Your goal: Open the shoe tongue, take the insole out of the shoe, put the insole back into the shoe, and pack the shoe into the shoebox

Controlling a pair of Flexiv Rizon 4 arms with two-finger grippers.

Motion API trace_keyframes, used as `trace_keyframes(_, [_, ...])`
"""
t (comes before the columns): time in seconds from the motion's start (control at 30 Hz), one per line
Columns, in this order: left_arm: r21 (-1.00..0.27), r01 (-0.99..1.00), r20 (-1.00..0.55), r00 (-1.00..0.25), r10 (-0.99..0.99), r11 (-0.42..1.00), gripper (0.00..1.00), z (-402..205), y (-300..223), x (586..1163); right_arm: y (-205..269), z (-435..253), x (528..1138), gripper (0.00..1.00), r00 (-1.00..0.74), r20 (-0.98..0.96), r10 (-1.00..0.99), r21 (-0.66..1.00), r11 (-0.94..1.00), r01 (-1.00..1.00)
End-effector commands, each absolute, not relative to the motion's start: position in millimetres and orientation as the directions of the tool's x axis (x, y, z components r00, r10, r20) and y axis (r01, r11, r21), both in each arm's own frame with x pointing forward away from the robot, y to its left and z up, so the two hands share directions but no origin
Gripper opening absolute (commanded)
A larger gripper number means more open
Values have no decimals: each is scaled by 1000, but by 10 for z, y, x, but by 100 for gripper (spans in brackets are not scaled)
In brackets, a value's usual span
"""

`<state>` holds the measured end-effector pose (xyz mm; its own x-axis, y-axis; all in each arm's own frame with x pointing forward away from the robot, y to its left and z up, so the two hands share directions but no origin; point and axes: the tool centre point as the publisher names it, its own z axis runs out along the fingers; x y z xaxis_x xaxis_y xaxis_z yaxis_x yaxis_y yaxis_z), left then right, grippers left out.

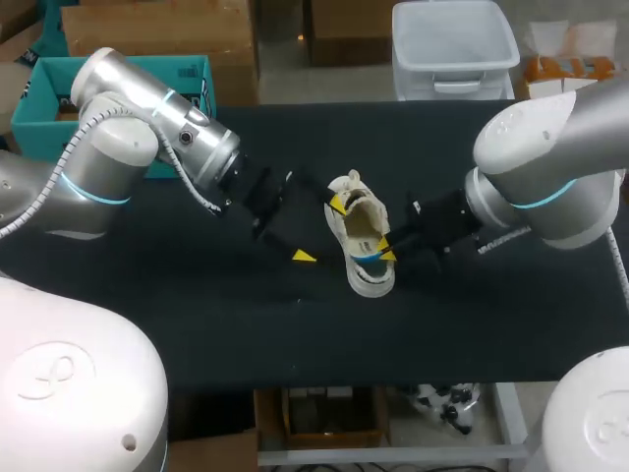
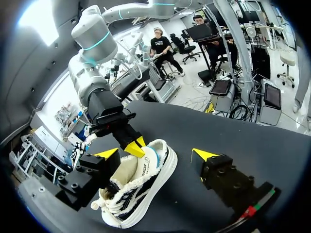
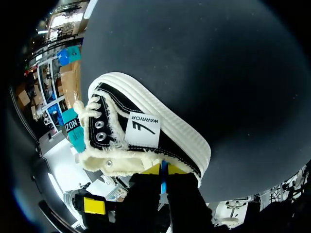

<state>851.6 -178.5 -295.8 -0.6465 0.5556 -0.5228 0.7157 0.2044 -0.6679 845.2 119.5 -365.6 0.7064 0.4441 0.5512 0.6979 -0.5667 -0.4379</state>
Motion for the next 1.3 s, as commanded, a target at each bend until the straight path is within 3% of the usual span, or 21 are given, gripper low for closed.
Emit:
trace_keyframes(0.03, [-658, 719, -525, -651, 549, 223, 100, -2858, -1654, 8443, 1174, -3696, 8386, 0, 718, 520, 463, -374, -633, 678])
trace_keyframes(0.3, [-644, 721, -514, -655, 554, 255, 100, -2828, -1615, 8391, 1085, -3754, 8365, 0, 740, 479, 472, -344, -675, 653])
trace_keyframes(0.33, [-643, 722, -514, -655, 554, 257, 100, -2827, -1609, 8387, 1076, -3743, 8358, 13, 740, 483, 468, -347, -674, 652])
trace_keyframes(0.37, [-643, 721, -513, -656, 554, 258, 100, -2822, -1600, 8382, 1067, -3728, 8349, 38, 739, 488, 464, -348, -673, 652])
trace_keyframes(0.4, [-642, 721, -513, -657, 553, 261, 100, -2816, -1592, 8379, 1062, -3713, 8340, 46, 739, 489, 463, -348, -674, 652])
trace_keyframes(0.6, [-639, 708, -494, -678, 544, 301, 100, -2771, -1520, 8365, 1023, -3544, 8246, 53, 730, 495, 472, -326, -677, 659])
trace_keyframes(0.67, [-638, 697, -475, -692, 544, 329, 100, -2758, -1487, 8362, 1003, -3467, 8212, 75, 725, 498, 475, -323, -675, 664])
trace_keyframes(0.7, [-632, 689, -459, -702, 544, 356, 100, -2753, -1475, 8364, 999, -3431, 8202, 78, 723, 500, 477, -317, -676, 665])
trace_keyframes(0.77, [-634, 660, -416, -730, 543, 402, 100, -2754, -1444, 8374, 1032, -3353, 8193, 72, 702, 519, 488, -307, -660, 686])
trace_keyframes(0.8, [-634, 633, -385, -757, 529, 445, 100, -2749, -1425, 8388, 1070, -3322, 8195, 65, 694, 516, 501, -297, -656, 694])
trace_keyframes(0.83, [-638, 609, -358, -776, 519, 471, 100, -2746, -1406, 8403, 1112, -3300, 8199, 45, 685, 516, 514, -291, -647, 705])
trace_keyframes(0.87, [-646, 560, -316, -815, 486, 519, 100, -2732, -1375, 8423, 1152, -3279, 8206, 38, 672, 520, 527, -284, -636, 718])
trace_keyframes(0.97, [-643, 445, -232, -889, 395, 623, 100, -2689, -1279, 8470, 1228, -3248, 8236, 31, 648, 516, 560, -273, -610, 744])
trace_keyframes(1.03, [-648, 338, -166, -937, 306, 682, 100, -2658, -1197, 8509, 1245, -3244, 8251, 20, 637, 512, 576, -268, -598, 755])
trace_keyframes(1.07, [-650, 253, -120, -965, 232, 717, 100, -2652, -1140, 8543, 1249, -3243, 8255, 3, 633, 510, 582, -261, -596, 759])
trace_keyframes(1.17, [-609, 80, -75, -996, 43, 789, 100, -2640, -961, 8605, 1257, -3258, 8266, 0, 622, 506, 598, -252, -587, 769])
trace_keyframes(1.3, [-575, 72, -80, -996, 31, 815, 100, -2625, -904, 8600, 1320, -3321, 8301, 0, 592, 502, 630, -255, -546, 798])
